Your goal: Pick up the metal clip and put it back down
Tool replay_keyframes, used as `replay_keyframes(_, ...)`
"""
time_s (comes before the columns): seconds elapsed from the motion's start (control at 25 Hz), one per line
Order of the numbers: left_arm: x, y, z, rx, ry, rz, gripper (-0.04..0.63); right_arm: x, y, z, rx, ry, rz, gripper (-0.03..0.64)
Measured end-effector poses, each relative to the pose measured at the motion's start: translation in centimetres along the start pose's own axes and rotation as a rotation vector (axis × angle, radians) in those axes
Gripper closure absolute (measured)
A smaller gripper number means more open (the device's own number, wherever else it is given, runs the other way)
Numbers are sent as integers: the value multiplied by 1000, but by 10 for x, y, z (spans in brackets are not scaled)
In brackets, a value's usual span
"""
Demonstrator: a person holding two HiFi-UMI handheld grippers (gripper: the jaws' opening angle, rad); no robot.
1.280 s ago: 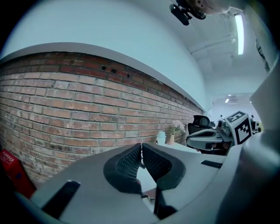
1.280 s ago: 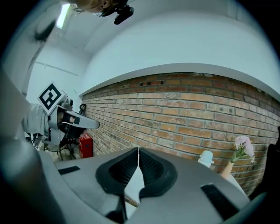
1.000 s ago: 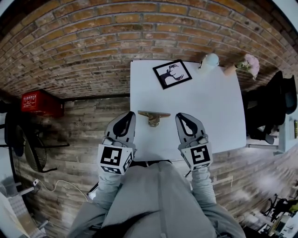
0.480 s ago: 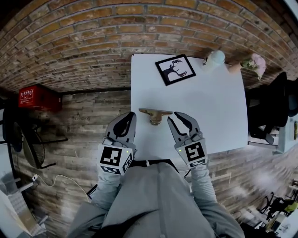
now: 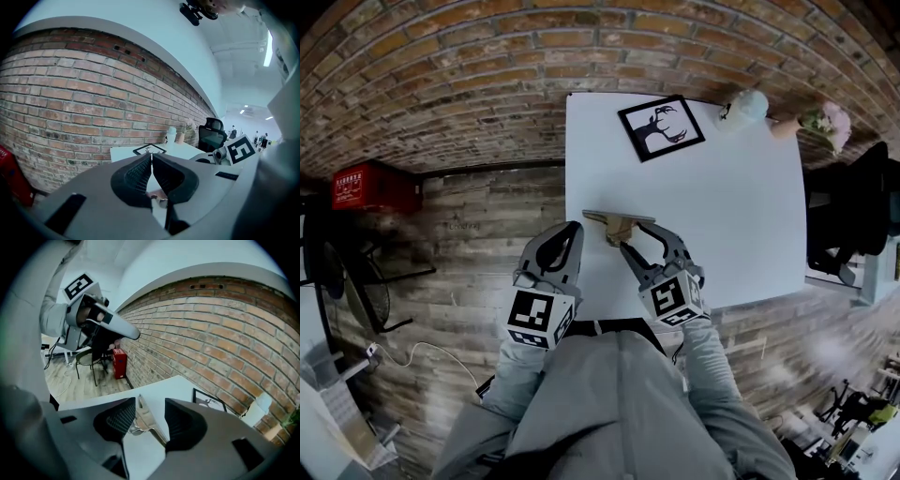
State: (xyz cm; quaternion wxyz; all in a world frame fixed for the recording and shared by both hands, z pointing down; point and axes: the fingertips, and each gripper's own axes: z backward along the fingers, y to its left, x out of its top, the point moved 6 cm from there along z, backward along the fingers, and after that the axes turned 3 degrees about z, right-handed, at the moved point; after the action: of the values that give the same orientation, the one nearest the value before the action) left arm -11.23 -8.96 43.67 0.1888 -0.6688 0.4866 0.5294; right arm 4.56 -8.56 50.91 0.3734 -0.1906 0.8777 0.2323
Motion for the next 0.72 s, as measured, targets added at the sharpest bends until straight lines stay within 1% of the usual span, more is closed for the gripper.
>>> replay_keyframes(0.16, -8, 3, -6, 2, 16, 7, 561, -16, 11, -18, 47, 38, 52, 417)
replay_keyframes(0.32, -18, 3, -9, 5, 29, 13, 561, -31, 18, -32, 72, 75, 112, 416)
replay_keyframes(0.48, -27, 4, -12, 7, 37, 17, 561, -41, 23, -44, 71, 95, 169, 416)
replay_keyframes(0.72, -41, 5, -18, 7, 50, 22, 561, -48, 24, -59, 58, 91, 203, 417)
